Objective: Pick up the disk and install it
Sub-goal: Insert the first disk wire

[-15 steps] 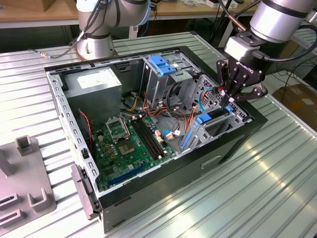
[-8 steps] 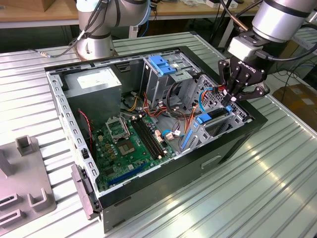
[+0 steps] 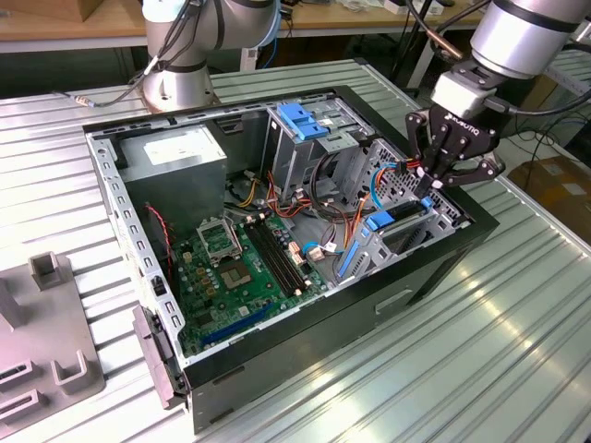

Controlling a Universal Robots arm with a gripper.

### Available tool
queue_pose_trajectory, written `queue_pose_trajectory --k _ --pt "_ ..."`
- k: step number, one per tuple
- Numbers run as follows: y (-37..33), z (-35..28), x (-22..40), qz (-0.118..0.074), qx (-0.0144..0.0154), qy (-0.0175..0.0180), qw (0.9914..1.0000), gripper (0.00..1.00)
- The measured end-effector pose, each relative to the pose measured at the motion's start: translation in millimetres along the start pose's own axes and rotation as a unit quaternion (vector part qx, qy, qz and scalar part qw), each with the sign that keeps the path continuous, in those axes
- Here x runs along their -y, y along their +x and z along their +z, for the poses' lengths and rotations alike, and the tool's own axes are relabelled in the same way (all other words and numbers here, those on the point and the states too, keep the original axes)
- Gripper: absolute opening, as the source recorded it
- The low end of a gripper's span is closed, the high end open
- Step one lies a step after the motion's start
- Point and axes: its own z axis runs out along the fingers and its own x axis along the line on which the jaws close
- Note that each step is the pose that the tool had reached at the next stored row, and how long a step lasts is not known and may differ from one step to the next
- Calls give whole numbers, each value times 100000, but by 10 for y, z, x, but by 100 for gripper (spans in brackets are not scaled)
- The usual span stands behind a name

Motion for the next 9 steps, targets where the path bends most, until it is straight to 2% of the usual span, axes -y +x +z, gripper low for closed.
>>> queue_pose_trajectory --k 3,6,9 --pt "0 -4 2 -2961 -71 78 99956 10" --pt "1 -16 3 -6070 -152 146 99815 10" --pt "-1 -26 9 -8047 -187 175 99675 10"
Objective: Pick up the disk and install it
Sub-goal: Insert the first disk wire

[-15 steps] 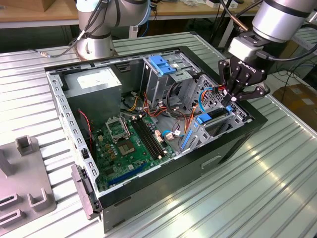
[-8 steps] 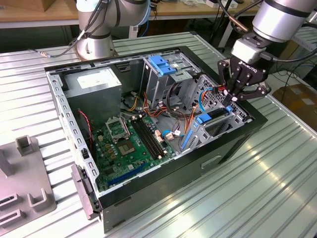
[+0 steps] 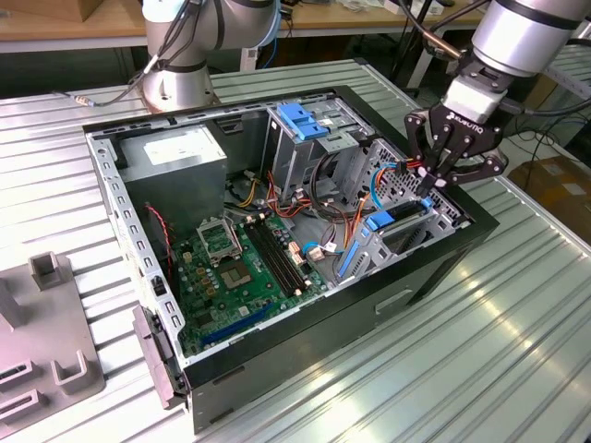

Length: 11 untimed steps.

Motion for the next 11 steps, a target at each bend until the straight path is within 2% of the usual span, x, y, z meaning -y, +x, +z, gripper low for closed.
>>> queue_pose_trajectory --k 4,11 --pt "-3 -4 31 -1704 -48 41 99985 10" --pt "17 -5 166 -4741 -105 104 99887 10"
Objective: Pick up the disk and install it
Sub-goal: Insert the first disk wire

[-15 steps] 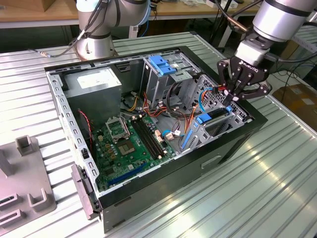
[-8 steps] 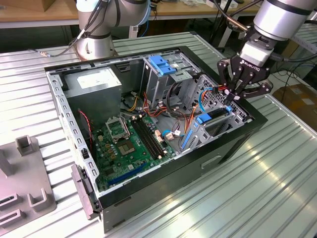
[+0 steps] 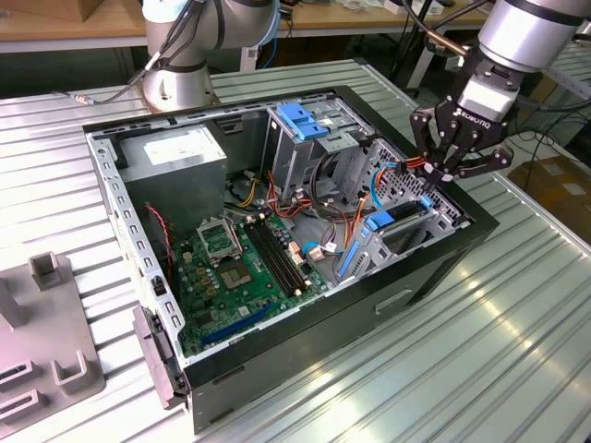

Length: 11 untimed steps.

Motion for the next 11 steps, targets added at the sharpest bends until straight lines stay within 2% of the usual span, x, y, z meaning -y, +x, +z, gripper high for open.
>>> queue_pose_trajectory --k 2,5,9,11 --pt "-12 -2 38 -465 -16 13 99999 10" --pt "-19 -3 42 -1859 -53 51 99983 10" --pt "-24 -6 47 -5277 -130 149 99860 10" --pt "-24 -7 47 -5445 -144 150 99851 10"
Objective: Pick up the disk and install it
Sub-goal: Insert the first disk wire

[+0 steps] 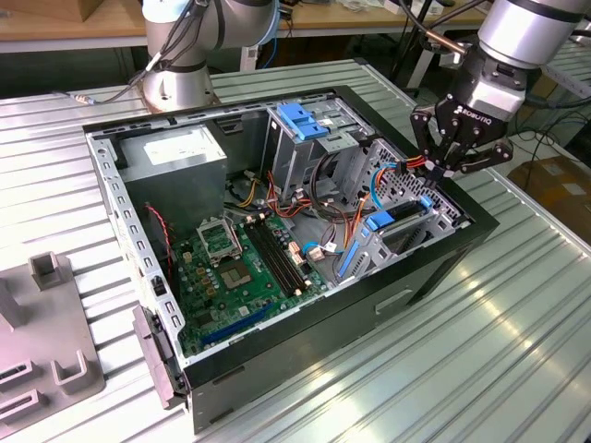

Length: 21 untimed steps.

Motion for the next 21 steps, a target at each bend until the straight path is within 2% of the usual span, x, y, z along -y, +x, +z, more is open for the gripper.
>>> queue_pose_trajectory --k 16,18,19,21 --pt "0 0 1 -654 -15 18 99998 10" --pt "-3 -1 2 -738 -157 -63 99997 10" --pt "-3 0 3 -962 -181 -69 99995 10" --pt "-3 -1 3 -2642 -222 -19 99965 10"
